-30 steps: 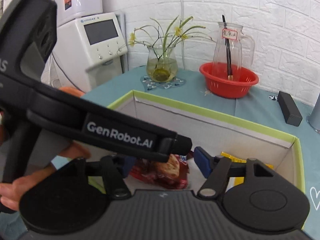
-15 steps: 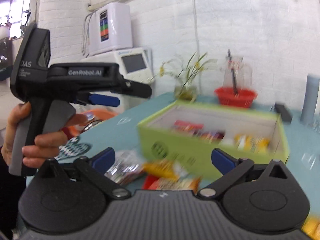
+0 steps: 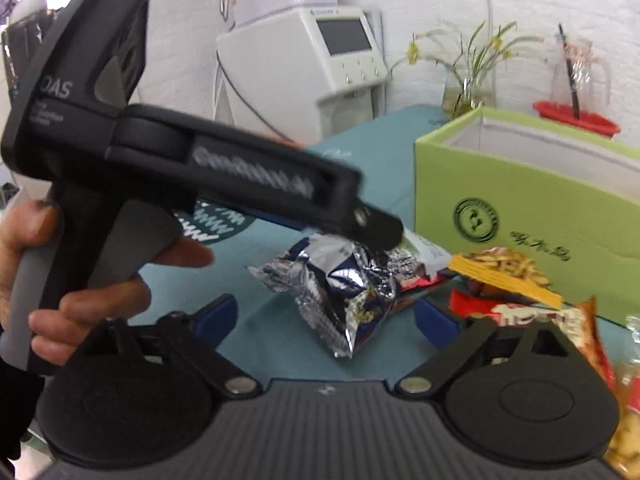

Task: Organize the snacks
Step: 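Grasp the silver foil snack bag with the left tool, then lower the silver foil bag into the green box and open the left tool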

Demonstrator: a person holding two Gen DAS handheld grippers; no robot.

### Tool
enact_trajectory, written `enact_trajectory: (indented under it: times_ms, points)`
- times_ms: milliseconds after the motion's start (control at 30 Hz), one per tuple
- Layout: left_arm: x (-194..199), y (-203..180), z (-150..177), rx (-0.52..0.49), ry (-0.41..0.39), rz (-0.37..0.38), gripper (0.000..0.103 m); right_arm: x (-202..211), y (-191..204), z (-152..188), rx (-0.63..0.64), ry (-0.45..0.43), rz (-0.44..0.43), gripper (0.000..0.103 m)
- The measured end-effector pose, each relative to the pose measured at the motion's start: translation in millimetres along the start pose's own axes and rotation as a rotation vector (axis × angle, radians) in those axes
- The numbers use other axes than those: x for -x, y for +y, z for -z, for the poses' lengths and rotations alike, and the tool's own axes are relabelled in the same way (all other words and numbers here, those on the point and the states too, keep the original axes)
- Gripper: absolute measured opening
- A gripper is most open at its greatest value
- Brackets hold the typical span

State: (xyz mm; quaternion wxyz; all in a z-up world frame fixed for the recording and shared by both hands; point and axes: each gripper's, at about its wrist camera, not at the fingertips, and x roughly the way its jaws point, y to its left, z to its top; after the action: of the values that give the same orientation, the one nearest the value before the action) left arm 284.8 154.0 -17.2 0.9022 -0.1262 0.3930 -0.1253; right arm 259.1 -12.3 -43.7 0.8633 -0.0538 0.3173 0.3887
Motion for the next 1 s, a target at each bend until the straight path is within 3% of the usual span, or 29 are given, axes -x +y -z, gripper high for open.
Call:
enact_trajectory:
  times_ms: [133, 267, 333, 433, 500, 567, 633, 700, 733, 767, 800, 833, 1000]
  points:
    - [14, -6, 18, -0.003, -0.009, 0.012, 0.045, 9, 8, 8, 0.006, -0.003, -0.006, 0.075]
    - [37, -31, 58, -0.019, -0.018, 0.007, 0.048, 42, 19, 38, 0.012, 0.000, -0.033, 0.076]
    - [44, -44, 78, -0.007, 0.004, 0.022, 0.050, 57, 25, 55, 0.026, 0.004, -0.010, 0.081]
    - [45, -56, 100, 0.026, 0.029, 0.026, 0.061, 77, 26, 73, -0.001, -0.010, 0.021, 0.092]
    - [51, -62, 101, 0.013, -0.002, -0.014, 0.062, 84, 23, 77, -0.025, -0.017, 0.037, 0.092]
    - [56, -62, 94, 0.003, -0.029, -0.019, 0.074, 86, 20, 76, -0.030, -0.024, 0.037, 0.093]
    - [57, -56, 88, 0.017, -0.029, -0.004, 0.077, 86, 19, 75, -0.028, -0.032, 0.030, 0.093]
    - [52, -51, 86, 0.034, -0.005, 0.020, 0.075, 82, 19, 76, -0.030, -0.036, 0.016, 0.093]
    - [47, -47, 87, 0.048, 0.019, 0.032, 0.065, 79, 19, 77, -0.036, -0.032, 0.007, 0.090]
    - [42, -45, 89, 0.067, 0.048, 0.052, 0.053, 74, 20, 76, -0.039, -0.026, -0.004, 0.083]
    - [45, -45, 92, 0.076, 0.025, 0.048, 0.050, 72, 21, 75, -0.026, -0.030, -0.003, 0.080]
    - [47, -45, 92, 0.085, 0.021, 0.040, 0.046, 72, 23, 73, -0.014, -0.030, 0.000, 0.069]
    - [65, -58, 68, 0.042, -0.049, 0.069, 0.046, 89, 24, 54, 0.045, -0.091, 0.025, 0.067]
